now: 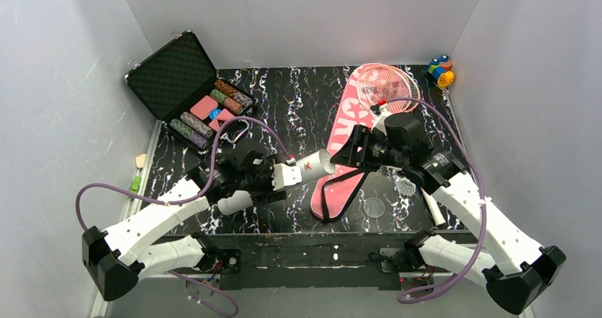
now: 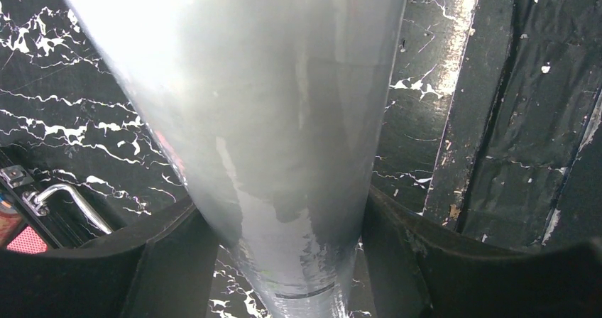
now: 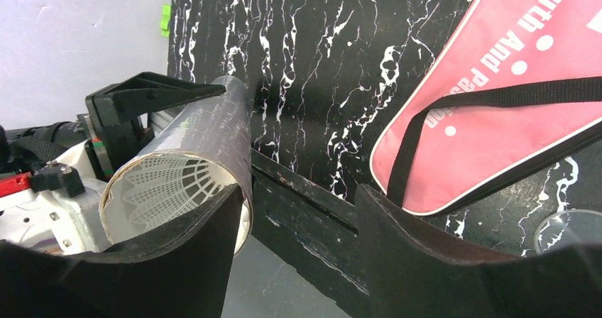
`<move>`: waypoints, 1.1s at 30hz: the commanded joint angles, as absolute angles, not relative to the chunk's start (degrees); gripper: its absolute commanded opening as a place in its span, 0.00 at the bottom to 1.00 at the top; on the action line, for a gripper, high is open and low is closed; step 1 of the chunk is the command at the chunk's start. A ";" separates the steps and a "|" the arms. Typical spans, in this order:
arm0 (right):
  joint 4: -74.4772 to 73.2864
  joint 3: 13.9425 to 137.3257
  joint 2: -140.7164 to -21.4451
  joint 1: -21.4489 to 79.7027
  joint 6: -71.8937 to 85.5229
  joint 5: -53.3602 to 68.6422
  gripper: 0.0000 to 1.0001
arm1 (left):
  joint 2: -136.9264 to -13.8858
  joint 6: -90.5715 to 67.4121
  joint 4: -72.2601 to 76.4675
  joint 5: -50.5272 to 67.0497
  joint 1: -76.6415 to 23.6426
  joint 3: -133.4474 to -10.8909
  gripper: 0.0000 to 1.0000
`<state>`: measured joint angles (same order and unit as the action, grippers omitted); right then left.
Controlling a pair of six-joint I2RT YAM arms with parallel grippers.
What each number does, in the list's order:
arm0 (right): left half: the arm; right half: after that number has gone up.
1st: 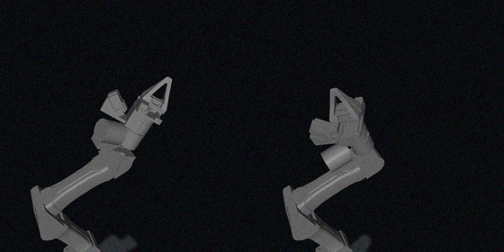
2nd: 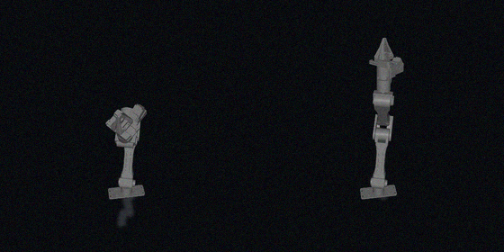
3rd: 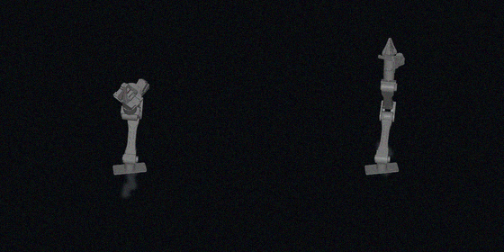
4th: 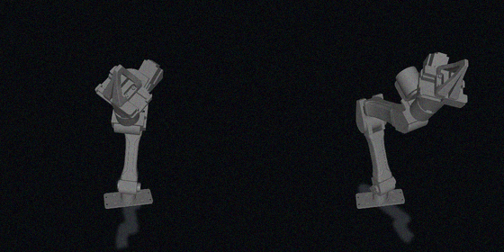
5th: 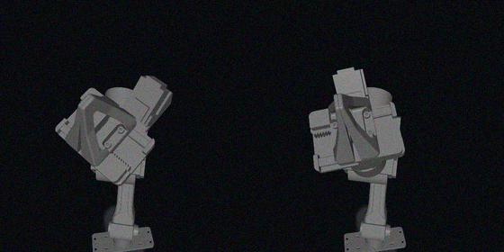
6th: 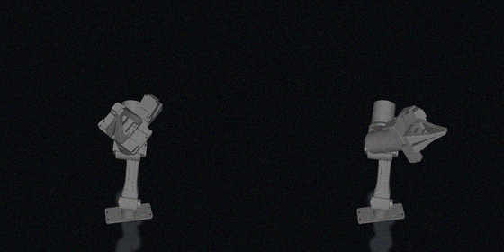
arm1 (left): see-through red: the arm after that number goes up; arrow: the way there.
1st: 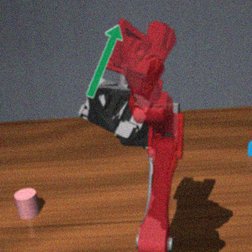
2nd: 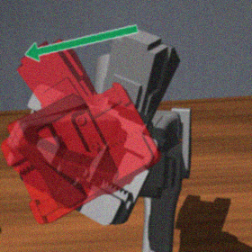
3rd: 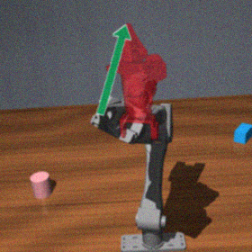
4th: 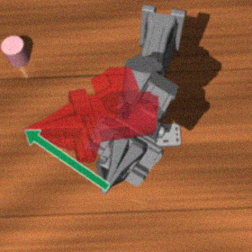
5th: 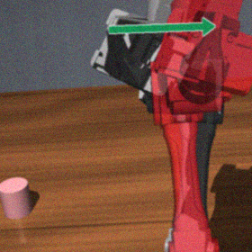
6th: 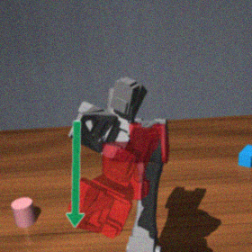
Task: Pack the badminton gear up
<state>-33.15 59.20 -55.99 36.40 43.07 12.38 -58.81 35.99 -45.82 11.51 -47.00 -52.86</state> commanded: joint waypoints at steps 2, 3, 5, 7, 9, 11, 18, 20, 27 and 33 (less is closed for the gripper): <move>-32.34 59.43 -57.41 37.15 41.67 12.99 0.67 | -57.10 35.86 -43.80 12.59 -47.29 -53.29 0.47; -32.28 59.55 -57.96 37.36 41.65 12.94 0.66 | -57.14 35.86 -43.70 12.67 -47.29 -53.34 0.47; -32.26 60.14 -59.15 37.84 41.49 13.08 0.66 | -57.35 35.86 -43.63 12.74 -47.30 -53.57 0.47; -31.42 60.40 -60.37 38.85 41.55 13.25 0.66 | -57.60 35.86 -43.50 12.81 -47.29 -53.82 0.47; -30.26 60.58 -61.52 39.93 42.12 13.47 0.66 | -57.74 35.86 -43.39 12.78 -47.29 -53.77 0.47; -29.57 61.04 -62.29 40.25 42.81 14.18 0.68 | -57.79 35.94 -43.36 12.66 -47.29 -53.54 0.47; -38.95 71.79 -60.74 36.77 39.32 6.10 0.81 | -57.24 36.56 -42.79 11.49 -47.29 -50.97 0.47; -43.18 75.11 -61.33 33.87 38.64 4.18 0.83 | -56.99 36.64 -42.49 11.45 -47.29 -50.42 0.47; -50.27 75.21 -62.74 18.65 39.43 -0.63 0.86 | -56.46 36.74 -42.20 11.34 -47.28 -49.92 0.48; -53.65 73.89 -74.65 16.16 37.97 -16.59 0.72 | -55.37 36.89 -41.98 11.56 -47.31 -48.93 0.47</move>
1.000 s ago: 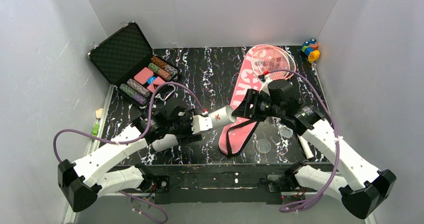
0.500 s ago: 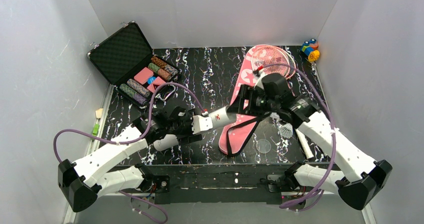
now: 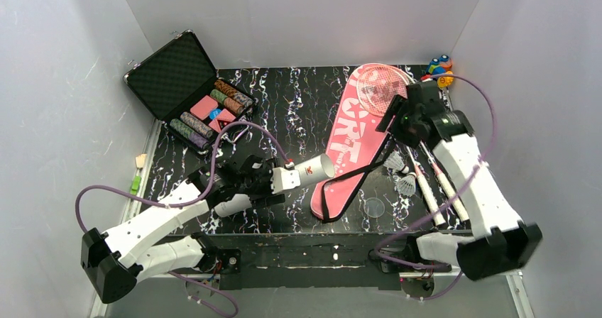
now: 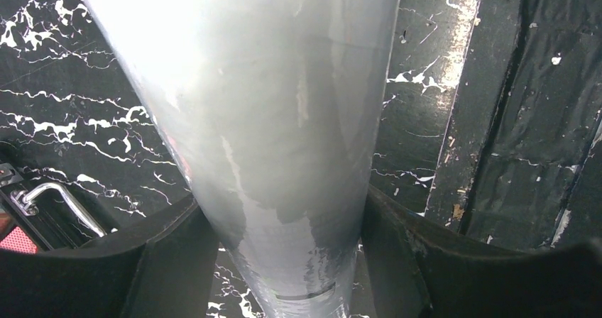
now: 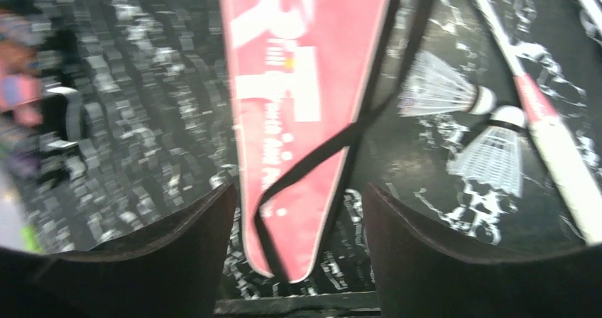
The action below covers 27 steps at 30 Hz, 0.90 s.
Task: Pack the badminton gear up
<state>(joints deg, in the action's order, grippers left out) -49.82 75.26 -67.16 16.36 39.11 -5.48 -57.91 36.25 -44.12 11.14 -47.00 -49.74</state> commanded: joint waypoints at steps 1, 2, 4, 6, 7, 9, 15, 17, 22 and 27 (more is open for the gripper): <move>-53.99 73.84 -76.62 16.17 38.06 -18.93 0.71 | -55.17 37.00 -42.05 11.45 -47.29 -48.81 0.48; -54.45 73.94 -78.93 16.17 38.51 -20.91 0.70 | -55.02 37.07 -42.06 11.37 -47.29 -48.71 0.48; -55.69 74.59 -83.31 16.17 38.63 -24.63 0.70 | -54.82 37.20 -42.02 11.19 -47.29 -48.74 0.48; -57.75 75.92 -87.53 16.25 39.34 -27.82 0.70 | -54.72 37.21 -42.02 11.25 -47.29 -48.92 0.48; -58.45 76.42 -89.12 16.26 39.63 -29.14 0.70 | -54.71 37.12 -42.01 11.38 -47.29 -49.01 0.48; -58.79 76.37 -90.96 16.42 40.00 -31.30 0.70 | -54.73 36.86 -42.03 11.72 -47.31 -49.28 0.48; -56.11 73.20 -93.41 16.44 39.88 -32.45 0.69 | -54.68 36.71 -42.01 11.95 -47.29 -49.20 0.48; -54.46 72.42 -94.43 16.45 39.69 -32.44 0.69 | -54.69 36.67 -41.96 12.16 -47.29 -49.10 0.48; -51.60 72.73 -99.58 16.45 40.19 -31.70 0.67 | -55.34 36.39 -42.01 12.17 -47.24 -49.78 0.48; -50.45 70.64 -99.64 16.48 39.87 -32.06 0.54 | -55.41 36.31 -42.09 12.24 -47.33 -49.71 0.48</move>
